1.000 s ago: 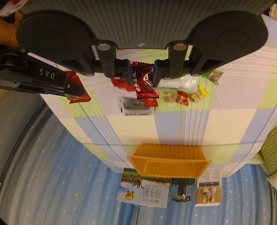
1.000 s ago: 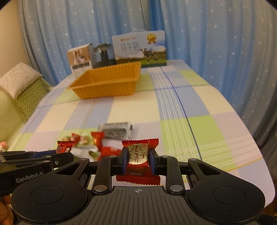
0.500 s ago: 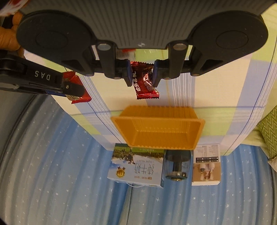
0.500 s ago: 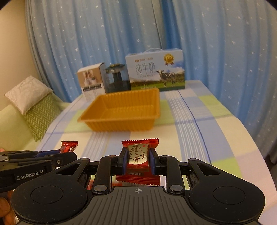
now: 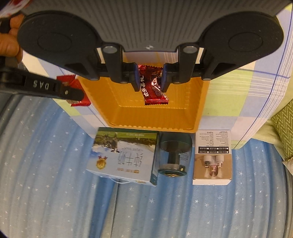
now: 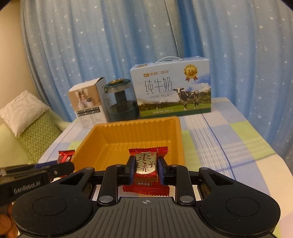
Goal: Organize snacks
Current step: 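Carry the left candy into the orange tray and open the left gripper while the right carries its candy, then lower the large red candy into the orange tray and open the right gripper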
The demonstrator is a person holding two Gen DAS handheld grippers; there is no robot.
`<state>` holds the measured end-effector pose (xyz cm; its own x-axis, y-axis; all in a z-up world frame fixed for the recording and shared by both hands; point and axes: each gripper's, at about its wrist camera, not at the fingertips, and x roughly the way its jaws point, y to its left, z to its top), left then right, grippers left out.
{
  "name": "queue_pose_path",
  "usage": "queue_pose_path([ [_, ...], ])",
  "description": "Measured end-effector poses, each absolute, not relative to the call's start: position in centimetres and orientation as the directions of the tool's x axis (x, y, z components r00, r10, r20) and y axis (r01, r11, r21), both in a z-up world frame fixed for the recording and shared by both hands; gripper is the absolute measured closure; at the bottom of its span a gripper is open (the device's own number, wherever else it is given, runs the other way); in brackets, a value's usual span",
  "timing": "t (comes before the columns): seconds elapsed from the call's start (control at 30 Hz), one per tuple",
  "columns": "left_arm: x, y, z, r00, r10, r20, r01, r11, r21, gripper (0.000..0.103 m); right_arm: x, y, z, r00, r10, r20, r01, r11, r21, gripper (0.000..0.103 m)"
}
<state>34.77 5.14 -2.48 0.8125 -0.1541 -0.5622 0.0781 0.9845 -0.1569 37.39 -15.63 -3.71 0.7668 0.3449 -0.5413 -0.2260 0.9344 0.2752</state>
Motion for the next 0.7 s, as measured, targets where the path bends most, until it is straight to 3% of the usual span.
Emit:
queue_pose_path([
  [0.53, 41.6, 6.6, -5.4, 0.796, -0.161, -0.583, 0.066, 0.981, -0.181, 0.081, 44.5, -13.4, -7.6, 0.74, 0.368, -0.563, -0.223, 0.924, 0.31, 0.077],
  [0.63, 41.9, 6.6, -6.0, 0.794, -0.156, -0.587, 0.054, 0.981, -0.186, 0.067, 44.7, -13.4, -8.1, 0.733, 0.369, -0.572, -0.224, 0.924, 0.309, 0.077],
  [0.7, 41.9, 6.7, -6.1, 0.791, -0.151, -0.593, 0.045, 0.981, -0.19, 0.067, 44.8, -13.5, -8.3, 0.729, 0.369, -0.577, -0.218, 0.924, 0.315, 0.077],
])
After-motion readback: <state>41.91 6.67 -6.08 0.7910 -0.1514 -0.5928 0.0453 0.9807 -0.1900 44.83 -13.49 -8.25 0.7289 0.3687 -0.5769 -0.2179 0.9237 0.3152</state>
